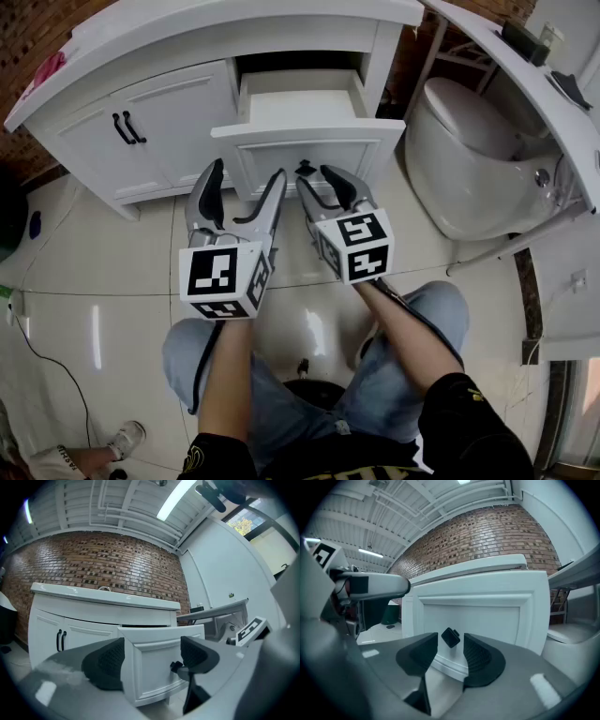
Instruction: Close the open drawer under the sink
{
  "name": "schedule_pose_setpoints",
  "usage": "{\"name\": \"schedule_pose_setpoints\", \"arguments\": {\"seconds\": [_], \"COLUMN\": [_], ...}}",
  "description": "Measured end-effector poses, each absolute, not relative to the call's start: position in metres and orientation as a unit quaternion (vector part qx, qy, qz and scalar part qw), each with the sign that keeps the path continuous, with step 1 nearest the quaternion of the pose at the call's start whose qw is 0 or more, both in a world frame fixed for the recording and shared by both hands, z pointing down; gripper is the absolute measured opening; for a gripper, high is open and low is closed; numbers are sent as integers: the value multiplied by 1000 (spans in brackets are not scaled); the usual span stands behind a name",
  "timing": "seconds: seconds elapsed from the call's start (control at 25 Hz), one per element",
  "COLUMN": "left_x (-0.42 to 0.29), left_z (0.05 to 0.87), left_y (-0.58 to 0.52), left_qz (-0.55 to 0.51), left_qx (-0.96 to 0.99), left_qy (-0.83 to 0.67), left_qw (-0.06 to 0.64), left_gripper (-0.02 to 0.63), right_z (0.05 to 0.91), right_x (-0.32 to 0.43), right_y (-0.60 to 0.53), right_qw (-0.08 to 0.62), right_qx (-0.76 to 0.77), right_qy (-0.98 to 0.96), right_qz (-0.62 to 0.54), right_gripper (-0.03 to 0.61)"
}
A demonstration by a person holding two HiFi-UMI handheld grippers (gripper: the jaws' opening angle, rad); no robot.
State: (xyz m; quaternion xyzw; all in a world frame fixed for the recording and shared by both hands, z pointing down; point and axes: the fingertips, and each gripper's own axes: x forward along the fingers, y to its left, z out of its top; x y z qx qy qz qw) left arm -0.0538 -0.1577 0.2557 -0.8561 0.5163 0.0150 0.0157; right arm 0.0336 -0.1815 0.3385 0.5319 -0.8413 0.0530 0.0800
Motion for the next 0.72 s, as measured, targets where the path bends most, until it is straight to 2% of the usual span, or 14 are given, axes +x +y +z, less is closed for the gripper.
{"name": "schedule_pose_setpoints", "arguments": {"seconds": [0.12,0.52,0.72], "left_x": [-55,-64,-52], "left_z": [256,282,302], "left_y": [-163,-183,-204], "left_qz": [15,-43,-49], "left_qx": [-857,-858,-866], "left_qy": [514,512,497], "left_qw": [12,14,-9], "left_gripper": [377,377,377], "right_z": [335,333,333], "right_x": [29,36,40], "right_y": [-194,-246,-283], "right_qw": [73,64,55], "right_qx": [533,527,527], "right_qy": [-842,-848,-848], "right_qz": [51,6,18], "right_gripper": [135,133,133]}}
